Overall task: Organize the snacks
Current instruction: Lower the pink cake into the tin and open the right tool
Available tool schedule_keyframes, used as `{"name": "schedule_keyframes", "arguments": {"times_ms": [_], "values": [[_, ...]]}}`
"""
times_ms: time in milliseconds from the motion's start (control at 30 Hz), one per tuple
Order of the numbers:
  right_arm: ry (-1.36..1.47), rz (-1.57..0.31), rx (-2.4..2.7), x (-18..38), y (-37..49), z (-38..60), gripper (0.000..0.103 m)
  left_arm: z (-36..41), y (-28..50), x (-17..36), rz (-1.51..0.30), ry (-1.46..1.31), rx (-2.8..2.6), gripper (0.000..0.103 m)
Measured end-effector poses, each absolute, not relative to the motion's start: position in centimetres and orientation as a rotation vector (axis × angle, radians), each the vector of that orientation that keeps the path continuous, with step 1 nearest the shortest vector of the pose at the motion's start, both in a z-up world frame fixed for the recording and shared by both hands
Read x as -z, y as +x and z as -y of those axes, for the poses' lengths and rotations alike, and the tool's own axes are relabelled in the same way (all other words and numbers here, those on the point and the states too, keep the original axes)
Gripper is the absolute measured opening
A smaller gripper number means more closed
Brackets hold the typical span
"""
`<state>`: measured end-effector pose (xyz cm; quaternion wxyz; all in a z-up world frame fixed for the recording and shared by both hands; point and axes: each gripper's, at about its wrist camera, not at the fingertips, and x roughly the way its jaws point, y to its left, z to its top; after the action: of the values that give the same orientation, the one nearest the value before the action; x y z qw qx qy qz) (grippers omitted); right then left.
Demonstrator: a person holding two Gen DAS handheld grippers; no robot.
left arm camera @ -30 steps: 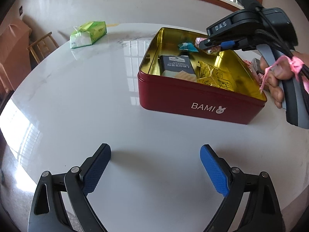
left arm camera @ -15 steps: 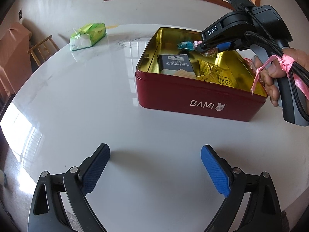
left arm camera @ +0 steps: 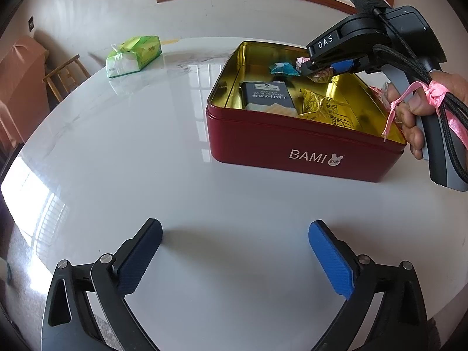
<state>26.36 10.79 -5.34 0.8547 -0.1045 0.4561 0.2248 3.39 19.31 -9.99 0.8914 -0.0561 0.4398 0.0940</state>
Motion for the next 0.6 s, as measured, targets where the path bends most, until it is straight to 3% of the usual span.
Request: {"name": "schedule_keyframes", "arguments": {"times_ms": [200,600], "values": [[-0.200,-0.904,-0.481,4.5,25.8,-10.3,0.040,-19.3,3.4,10.0,-0.913,-0.117,-0.196,0.101],[-0.045,-0.732,-0.455,1.2,23.9,-4.5,0.040,-19.3,3.4,10.1,-0.912,-0.120,-0.199,0.103]]}}
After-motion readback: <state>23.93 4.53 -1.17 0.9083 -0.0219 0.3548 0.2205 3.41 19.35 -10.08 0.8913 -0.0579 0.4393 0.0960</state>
